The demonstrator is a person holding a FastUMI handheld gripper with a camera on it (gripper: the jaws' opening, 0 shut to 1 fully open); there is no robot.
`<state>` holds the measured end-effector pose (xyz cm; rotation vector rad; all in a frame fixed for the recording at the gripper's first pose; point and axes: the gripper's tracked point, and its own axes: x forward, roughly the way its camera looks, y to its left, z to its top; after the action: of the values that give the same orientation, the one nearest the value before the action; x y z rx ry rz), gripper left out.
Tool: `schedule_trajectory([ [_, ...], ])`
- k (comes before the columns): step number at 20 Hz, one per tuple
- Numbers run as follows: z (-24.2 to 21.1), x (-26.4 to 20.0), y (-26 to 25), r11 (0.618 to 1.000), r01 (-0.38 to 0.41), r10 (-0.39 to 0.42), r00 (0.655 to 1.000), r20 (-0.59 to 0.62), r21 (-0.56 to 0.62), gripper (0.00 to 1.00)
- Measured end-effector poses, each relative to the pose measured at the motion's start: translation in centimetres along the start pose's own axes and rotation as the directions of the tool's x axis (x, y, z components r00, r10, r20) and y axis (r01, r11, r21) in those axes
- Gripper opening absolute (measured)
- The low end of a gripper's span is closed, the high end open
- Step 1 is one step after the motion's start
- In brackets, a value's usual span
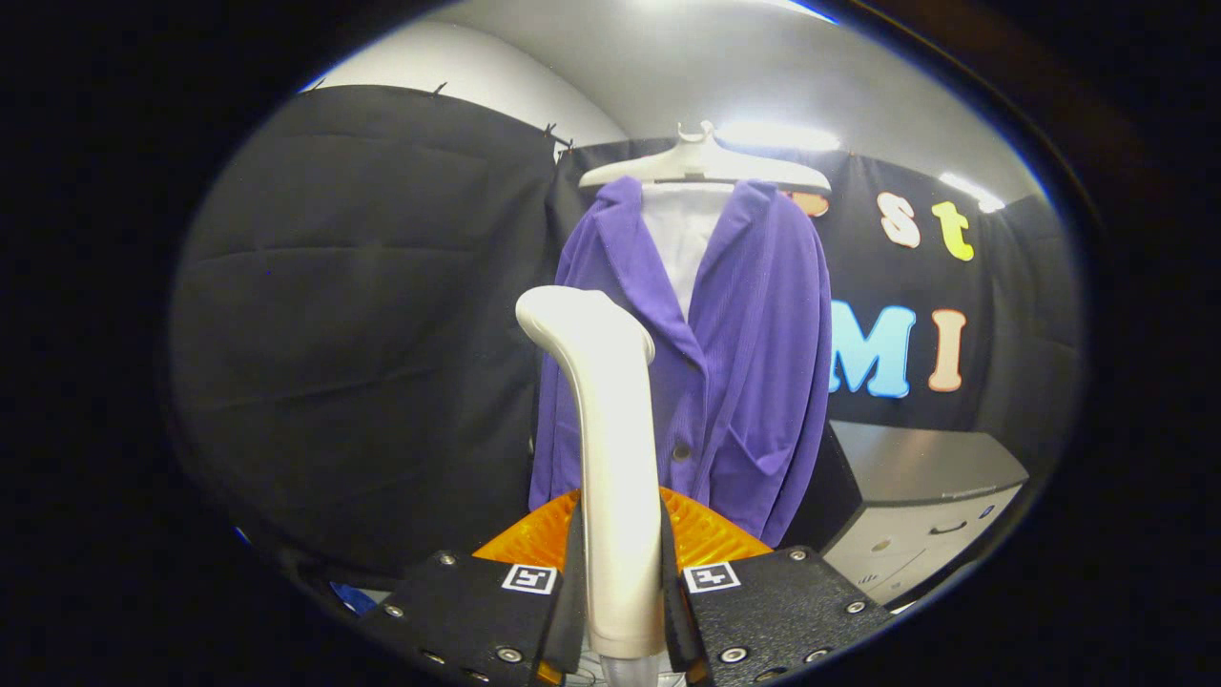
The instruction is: Iron the clothes twice with a garment steamer, once on the left side and once on the right side.
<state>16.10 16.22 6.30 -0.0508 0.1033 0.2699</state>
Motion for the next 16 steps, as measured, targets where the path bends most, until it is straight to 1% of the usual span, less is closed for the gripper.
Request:
schedule_trajectory([
  [3,3.1,0.5,0.8,1.000,0.015,-0.016,0.998,0.062,0.018,0.34],
  [5,5.1,1.6,0.9,0.998,0.059,-0.060,0.992,0.113,0.013,0.34],
  [7,6.4,2.7,2.0,0.996,0.083,-0.084,0.984,0.160,0.017,0.34],
  [10,8.5,4.7,2.3,0.990,0.138,-0.133,0.964,0.229,-0.005,0.34],
  [14,9.2,7.2,2.7,0.981,0.194,-0.183,0.948,0.259,-0.019,0.34],
  [16,9.1,8.1,3.2,0.976,0.210,-0.188,0.946,0.264,-0.057,0.34],
])
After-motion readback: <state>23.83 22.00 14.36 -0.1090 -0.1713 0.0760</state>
